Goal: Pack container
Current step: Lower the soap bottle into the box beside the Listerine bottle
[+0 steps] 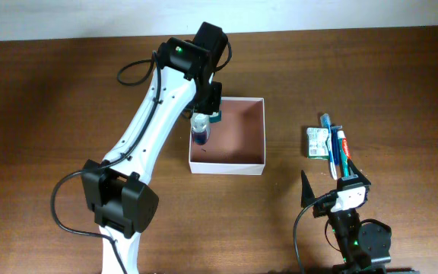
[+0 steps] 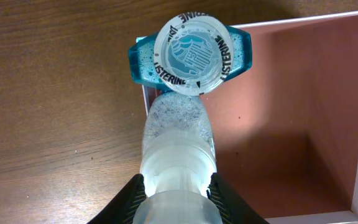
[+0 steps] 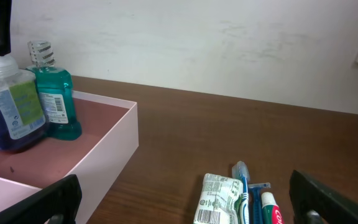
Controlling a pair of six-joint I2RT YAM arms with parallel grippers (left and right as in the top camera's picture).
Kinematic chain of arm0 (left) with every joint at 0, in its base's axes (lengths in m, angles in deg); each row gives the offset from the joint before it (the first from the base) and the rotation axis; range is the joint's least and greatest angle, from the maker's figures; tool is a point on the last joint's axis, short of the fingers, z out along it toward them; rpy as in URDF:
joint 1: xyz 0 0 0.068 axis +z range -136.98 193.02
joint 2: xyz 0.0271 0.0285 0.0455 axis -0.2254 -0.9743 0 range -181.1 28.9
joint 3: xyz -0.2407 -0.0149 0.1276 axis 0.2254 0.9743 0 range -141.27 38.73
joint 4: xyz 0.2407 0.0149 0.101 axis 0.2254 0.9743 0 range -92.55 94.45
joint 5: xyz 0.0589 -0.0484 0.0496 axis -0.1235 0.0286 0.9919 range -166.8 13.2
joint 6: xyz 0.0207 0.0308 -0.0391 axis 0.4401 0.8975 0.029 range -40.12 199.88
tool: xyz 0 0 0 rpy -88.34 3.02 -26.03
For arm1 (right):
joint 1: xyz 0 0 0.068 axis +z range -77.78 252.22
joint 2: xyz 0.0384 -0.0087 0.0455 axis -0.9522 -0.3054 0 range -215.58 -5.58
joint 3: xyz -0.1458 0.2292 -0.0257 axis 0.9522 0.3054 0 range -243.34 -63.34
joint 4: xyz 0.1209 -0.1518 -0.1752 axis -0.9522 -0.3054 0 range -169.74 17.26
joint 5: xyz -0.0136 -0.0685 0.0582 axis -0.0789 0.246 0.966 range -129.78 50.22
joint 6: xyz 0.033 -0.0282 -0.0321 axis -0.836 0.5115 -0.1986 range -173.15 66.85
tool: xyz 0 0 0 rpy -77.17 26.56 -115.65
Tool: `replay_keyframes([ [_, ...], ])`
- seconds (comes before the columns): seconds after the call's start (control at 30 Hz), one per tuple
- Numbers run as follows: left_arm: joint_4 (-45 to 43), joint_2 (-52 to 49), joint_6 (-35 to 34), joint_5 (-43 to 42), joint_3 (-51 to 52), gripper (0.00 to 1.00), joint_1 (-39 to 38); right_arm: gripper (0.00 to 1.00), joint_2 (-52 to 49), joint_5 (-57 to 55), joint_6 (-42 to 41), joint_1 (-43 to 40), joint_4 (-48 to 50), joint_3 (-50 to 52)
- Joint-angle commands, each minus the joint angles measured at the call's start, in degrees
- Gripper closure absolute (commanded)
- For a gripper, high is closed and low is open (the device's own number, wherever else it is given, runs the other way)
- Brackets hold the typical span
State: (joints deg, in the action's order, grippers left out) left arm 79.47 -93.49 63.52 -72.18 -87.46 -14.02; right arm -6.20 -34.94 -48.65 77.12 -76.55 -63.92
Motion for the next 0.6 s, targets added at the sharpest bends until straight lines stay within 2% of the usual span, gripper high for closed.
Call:
replay_keyframes([
  [0.0, -0.44, 0.24, -0.81, 1.44, -0.15, 0.77, 0.15, 0.02, 0.42, 0.09, -0.24, -0.48, -0.31, 0.26],
  [0.57, -3.37, 0.24, -0.76, 1.9, 5.27, 0.77, 0.26, 0.02, 0.42, 0.09, -0.24, -0.48, -0.28, 0.26],
])
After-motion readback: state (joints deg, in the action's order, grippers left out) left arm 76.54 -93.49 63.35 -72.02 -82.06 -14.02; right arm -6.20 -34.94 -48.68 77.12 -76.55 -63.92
